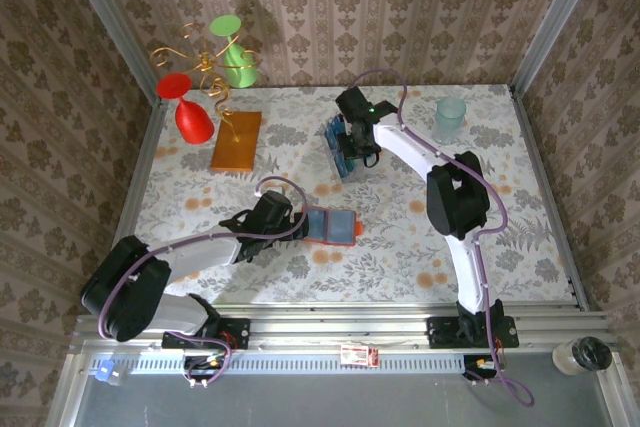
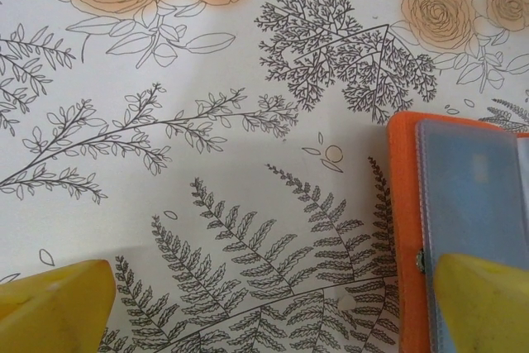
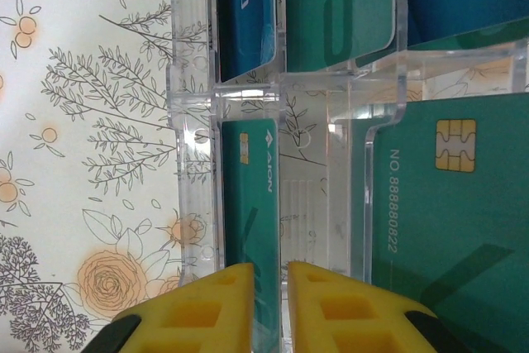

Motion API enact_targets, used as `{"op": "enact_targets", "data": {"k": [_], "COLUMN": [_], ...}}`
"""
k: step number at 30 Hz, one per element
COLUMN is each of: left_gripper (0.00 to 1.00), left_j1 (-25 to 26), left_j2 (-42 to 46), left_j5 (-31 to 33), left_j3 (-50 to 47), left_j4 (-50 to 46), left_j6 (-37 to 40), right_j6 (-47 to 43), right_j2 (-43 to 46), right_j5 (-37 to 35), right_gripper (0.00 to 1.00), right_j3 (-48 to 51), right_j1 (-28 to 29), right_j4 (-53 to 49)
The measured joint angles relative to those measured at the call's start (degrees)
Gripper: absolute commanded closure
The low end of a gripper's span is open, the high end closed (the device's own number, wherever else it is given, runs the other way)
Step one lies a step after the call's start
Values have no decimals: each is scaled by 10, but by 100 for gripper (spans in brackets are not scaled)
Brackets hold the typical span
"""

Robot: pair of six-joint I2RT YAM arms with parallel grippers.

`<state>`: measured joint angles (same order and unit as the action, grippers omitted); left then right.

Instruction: Put the credit cards into the card holder

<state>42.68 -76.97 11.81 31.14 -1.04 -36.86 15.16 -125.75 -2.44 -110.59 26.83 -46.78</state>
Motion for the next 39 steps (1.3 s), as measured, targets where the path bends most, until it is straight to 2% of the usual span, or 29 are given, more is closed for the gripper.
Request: {"op": "enact_targets", "data": {"k": [10, 17, 21, 32, 39], "left_gripper": [0, 0, 0, 0, 0], "left_j1": [0, 0, 0, 0, 0], "left_j2": [6, 6, 6, 6, 6], "left_j5": [0, 0, 0, 0, 0], "left_j3": [0, 0, 0, 0, 0], "left_j4": [0, 0, 0, 0, 0], "left_j6": [0, 0, 0, 0, 0], "right_j6": [0, 2, 4, 4, 2], "right_j2": [-9, -12, -12, -8, 40], "right_j5": [1, 7, 16, 27, 27], "right_gripper": [83, 92, 100, 100, 100], "right_j3": [-6, -9, -12, -20, -20], "right_j1": [0, 0, 0, 0, 0], "right_j4": [-2, -2, -2, -3, -7]}}
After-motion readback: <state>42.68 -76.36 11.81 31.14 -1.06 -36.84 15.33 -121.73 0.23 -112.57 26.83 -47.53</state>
